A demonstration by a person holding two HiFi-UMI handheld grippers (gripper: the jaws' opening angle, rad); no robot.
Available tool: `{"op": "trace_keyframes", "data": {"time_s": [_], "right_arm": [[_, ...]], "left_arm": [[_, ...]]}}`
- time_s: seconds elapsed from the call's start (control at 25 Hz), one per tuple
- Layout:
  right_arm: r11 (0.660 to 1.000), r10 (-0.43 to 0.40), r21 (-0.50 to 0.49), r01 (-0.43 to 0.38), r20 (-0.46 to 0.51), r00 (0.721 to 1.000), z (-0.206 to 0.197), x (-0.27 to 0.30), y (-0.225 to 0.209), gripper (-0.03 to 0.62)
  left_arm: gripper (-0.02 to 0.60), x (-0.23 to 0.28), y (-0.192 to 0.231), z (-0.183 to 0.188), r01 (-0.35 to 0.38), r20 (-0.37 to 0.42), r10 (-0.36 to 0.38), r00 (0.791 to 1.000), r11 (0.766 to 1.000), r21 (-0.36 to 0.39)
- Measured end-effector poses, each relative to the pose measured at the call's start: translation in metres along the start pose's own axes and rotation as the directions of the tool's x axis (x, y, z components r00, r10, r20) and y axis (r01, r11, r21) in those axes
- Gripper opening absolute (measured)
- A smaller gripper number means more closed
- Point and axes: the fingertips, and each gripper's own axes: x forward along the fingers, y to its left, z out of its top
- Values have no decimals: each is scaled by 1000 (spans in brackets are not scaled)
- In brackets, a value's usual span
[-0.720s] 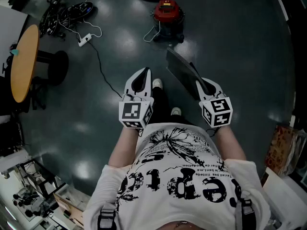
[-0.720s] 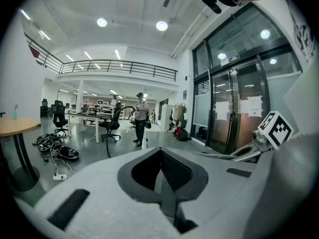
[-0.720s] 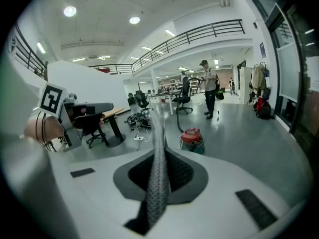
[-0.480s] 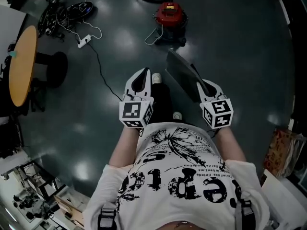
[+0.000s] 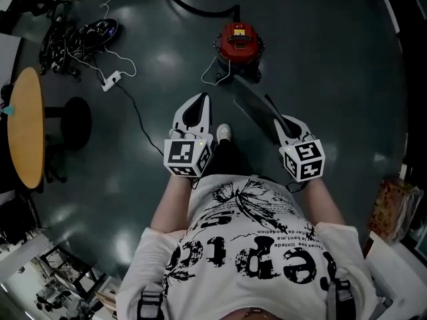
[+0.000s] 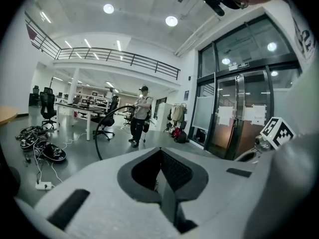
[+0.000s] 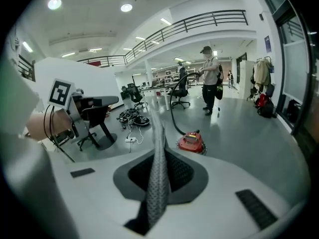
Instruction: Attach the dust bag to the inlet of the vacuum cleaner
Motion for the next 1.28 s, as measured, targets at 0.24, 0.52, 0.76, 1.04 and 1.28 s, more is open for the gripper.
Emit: {"op": "trace_keyframes", "data": {"time_s": [0.24,0.52,0.76,1.04,1.28], "right_arm": [[1000,-9,-12,9,-17,1000,40,59,-9,23],[999,23,-23,-23,5,1000,61,95,-29,23],[996,79,-51,-79,0,997,61,112,-61,23],[978,136,-156,-136,-16,991,-16,179,-83,23],[963,170,-214,-164,8,985,-113,275,-115,23]], "left_arm": [[3,61,56,11,47,-29,-47,998,999,-14],[3,110,59,12,88,-48,-89,995,996,-28],[3,138,42,9,68,0,-69,998,995,-66],[3,180,70,-94,-20,-32,19,999,999,-40],[3,240,101,-211,0,14,0,1000,1000,7]]}}
